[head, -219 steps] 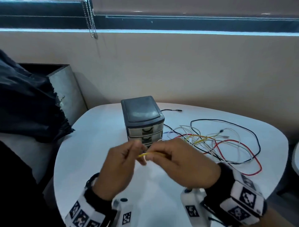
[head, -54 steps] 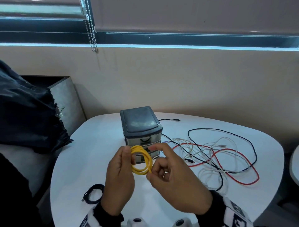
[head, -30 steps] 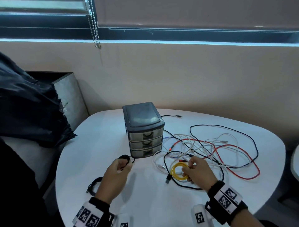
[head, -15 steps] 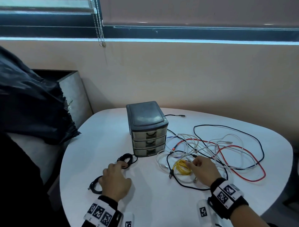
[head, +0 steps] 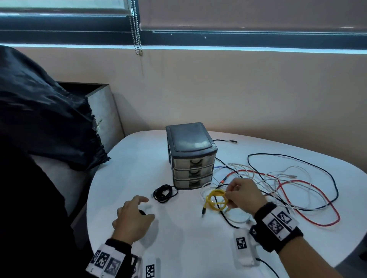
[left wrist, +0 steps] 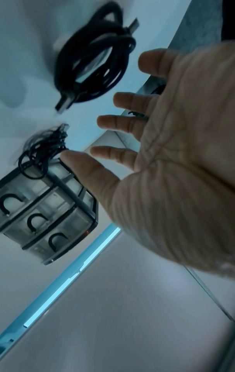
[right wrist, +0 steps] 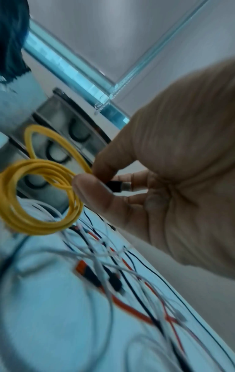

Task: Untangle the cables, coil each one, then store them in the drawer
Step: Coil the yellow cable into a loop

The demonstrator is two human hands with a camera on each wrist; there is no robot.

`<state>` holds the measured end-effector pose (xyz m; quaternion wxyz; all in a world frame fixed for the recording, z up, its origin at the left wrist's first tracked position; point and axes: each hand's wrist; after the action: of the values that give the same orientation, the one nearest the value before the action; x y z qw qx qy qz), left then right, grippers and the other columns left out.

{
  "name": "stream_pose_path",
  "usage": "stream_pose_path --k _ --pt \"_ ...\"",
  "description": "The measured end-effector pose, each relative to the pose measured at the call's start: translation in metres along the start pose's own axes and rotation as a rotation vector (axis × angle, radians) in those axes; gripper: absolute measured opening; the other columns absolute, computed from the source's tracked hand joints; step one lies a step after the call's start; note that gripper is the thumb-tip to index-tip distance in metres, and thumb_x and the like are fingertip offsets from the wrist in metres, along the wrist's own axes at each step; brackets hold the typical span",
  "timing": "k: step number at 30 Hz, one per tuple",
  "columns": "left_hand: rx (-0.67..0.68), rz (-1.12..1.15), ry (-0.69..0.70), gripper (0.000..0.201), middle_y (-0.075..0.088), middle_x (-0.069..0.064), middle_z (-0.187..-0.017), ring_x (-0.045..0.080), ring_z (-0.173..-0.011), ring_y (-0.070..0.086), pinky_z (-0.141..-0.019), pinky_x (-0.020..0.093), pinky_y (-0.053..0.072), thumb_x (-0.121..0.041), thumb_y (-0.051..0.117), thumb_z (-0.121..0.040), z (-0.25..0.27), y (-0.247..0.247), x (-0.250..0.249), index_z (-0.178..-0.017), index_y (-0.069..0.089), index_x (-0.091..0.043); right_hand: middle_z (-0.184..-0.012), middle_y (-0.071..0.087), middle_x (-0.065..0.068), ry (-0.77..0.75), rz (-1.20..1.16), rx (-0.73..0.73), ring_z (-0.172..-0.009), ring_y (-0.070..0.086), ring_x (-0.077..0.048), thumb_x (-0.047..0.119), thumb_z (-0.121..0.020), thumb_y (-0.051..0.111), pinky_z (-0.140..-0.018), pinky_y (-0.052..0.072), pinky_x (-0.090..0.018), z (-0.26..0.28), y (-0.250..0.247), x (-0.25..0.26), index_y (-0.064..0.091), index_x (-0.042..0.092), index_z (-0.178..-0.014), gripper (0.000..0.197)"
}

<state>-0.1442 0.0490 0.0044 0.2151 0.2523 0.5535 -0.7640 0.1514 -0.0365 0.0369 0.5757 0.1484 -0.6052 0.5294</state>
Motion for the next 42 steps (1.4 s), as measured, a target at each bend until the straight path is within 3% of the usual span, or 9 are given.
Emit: stream_pose_path --k 4,7,10,17,22,26,29,34,42 --pt "0.016 0.081 0.072 0.036 0.051 -0.008 -0.126 0.021 -0.125 0.046 -0.106 0.045 0.038 -0.036 0.072 -0.080 0.007 0.001 -0.017 -0.111 0.053 -0.043 -0.062 0.064 -0.014 -0.059 0.038 0.146 -0.050 0.064 -0.021 -0.007 -0.081 0.061 -0.057 0.059 -0.042 -0.003 0.057 0.011 0.062 0.007 -0.066 0.020" --pt "0.041 0.159 0.106 0.042 0.055 -0.012 -0.124 0.017 -0.127 0.044 -0.106 0.048 0.039 -0.050 0.066 -0.065 0.013 -0.001 -0.024 -0.105 0.056 -0.045 -0.086 0.073 -0.001 -0.165 0.248 0.251 -0.075 0.067 -0.016 0.025 -0.085 0.070 -0.068 0.057 -0.033 -0.001 0.085 0.011 0.073 0.020 -0.076 0.010" --pt "0.008 0.214 0.130 0.031 0.055 -0.017 -0.119 0.017 -0.123 0.047 -0.103 0.049 0.043 -0.045 0.072 -0.074 0.013 -0.008 -0.019 -0.100 0.056 -0.048 -0.105 0.067 0.008 -0.235 0.361 0.103 -0.097 0.062 -0.012 0.039 -0.086 0.067 -0.085 0.049 -0.027 0.000 0.074 0.006 0.074 0.026 -0.092 0.016" --pt "0.032 0.356 0.275 0.021 0.067 -0.010 -0.104 0.009 -0.104 0.061 -0.077 0.014 0.043 -0.012 0.075 -0.086 0.012 0.008 -0.045 -0.102 0.065 -0.022 -0.104 0.060 0.005 -0.038 0.801 0.080 -0.099 0.059 -0.017 0.047 -0.083 0.059 -0.081 0.048 -0.030 0.010 0.012 -0.028 0.056 0.023 -0.095 0.027" --pt "0.092 0.228 0.309 0.035 0.056 -0.014 -0.107 0.012 -0.100 0.055 -0.086 0.023 0.041 -0.011 0.063 -0.089 -0.002 0.037 -0.079 -0.115 0.054 -0.033 -0.102 0.060 0.005 -0.031 0.735 0.128 -0.095 0.057 -0.015 0.045 -0.082 0.061 -0.078 0.045 -0.030 0.018 0.003 -0.035 0.058 0.020 -0.094 0.028" --pt "0.212 -0.022 0.296 0.022 0.064 0.010 -0.081 0.034 -0.096 0.063 -0.070 0.031 0.043 -0.013 0.049 -0.095 -0.010 0.056 -0.074 -0.084 0.066 -0.006 -0.097 0.058 0.010 -0.106 0.619 0.071 -0.092 0.054 -0.011 0.056 -0.083 0.060 -0.078 0.043 -0.028 0.015 0.015 -0.024 0.056 0.030 -0.084 0.026" --pt "0.190 -0.087 0.252 0.039 0.052 0.004 -0.060 0.037 -0.093 0.063 -0.061 0.030 0.033 -0.007 0.050 -0.092 -0.015 0.066 -0.058 -0.054 0.049 -0.016 -0.103 0.064 0.005 -0.160 0.547 0.084 -0.097 0.058 -0.014 0.054 -0.088 0.057 -0.079 0.043 -0.027 0.009 0.036 -0.006 0.064 0.025 -0.092 0.029" --pt "0.113 -0.127 0.247 0.020 0.063 -0.008 -0.081 0.018 -0.084 0.064 -0.073 0.028 0.050 -0.007 0.059 -0.079 -0.009 0.068 -0.057 -0.079 0.059 -0.027 -0.127 0.059 -0.003 -0.125 0.421 0.186 -0.117 0.056 -0.022 0.046 -0.091 0.056 -0.095 0.044 -0.029 0.003 0.085 0.017 0.056 0.018 -0.129 0.047" --pt "0.103 -0.293 0.223 0.060 0.036 0.006 -0.138 0.031 -0.111 0.060 -0.082 0.032 0.048 -0.027 0.065 -0.083 -0.007 0.062 -0.053 -0.137 0.040 -0.026 -0.114 0.065 -0.009 -0.103 0.657 0.206 -0.106 0.062 -0.027 0.014 -0.084 0.060 -0.085 0.051 -0.031 0.007 0.109 0.017 0.063 0.012 -0.108 0.024"
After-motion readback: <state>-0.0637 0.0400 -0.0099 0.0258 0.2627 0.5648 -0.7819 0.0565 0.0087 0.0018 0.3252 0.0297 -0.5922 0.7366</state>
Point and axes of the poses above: each hand's wrist, its own z-axis away from the middle knuckle, its own y-axis out of the palm, x = y × z
